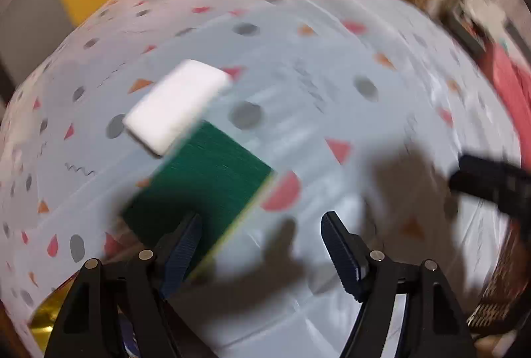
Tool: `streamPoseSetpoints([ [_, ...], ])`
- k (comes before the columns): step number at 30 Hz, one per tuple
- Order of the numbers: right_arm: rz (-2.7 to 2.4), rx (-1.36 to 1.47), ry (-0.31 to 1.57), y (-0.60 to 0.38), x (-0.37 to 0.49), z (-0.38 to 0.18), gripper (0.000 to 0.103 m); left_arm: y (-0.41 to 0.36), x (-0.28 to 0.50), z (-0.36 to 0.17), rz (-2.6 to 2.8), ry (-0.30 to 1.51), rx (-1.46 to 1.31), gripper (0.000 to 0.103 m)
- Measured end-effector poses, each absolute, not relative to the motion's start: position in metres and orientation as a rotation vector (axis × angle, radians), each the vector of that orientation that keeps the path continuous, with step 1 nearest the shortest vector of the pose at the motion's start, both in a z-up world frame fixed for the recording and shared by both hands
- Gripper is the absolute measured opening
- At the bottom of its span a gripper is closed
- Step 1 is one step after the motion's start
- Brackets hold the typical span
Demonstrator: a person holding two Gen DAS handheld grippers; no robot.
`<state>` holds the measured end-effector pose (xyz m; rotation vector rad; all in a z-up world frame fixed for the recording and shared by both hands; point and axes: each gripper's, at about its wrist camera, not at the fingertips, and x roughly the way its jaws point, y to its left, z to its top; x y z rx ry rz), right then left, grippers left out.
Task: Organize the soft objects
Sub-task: 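Move the left gripper to the green-yellow scouring sponge and grasp it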
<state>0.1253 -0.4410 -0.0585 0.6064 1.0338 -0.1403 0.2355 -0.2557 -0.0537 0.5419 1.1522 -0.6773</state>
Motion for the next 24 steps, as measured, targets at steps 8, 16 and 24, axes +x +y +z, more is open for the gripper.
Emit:
streamPoseSetpoints([
  [8,-0.142,0.623,1.042,-0.442,0.125,-0.062,0.092,-0.262,0.262,-0.043,-0.580,1.018,0.593,0.077],
  [16,-0.150,0.648,1.044,-0.447,0.126,-0.063,0.092,-0.230,0.299,-0.062,-0.579,1.192,0.317,0.084],
  [24,-0.144,0.663,1.050,-0.447,0.125,-0.065,0.092,-0.244,0.247,-0.064,-0.645,1.209,0.427,0.084],
])
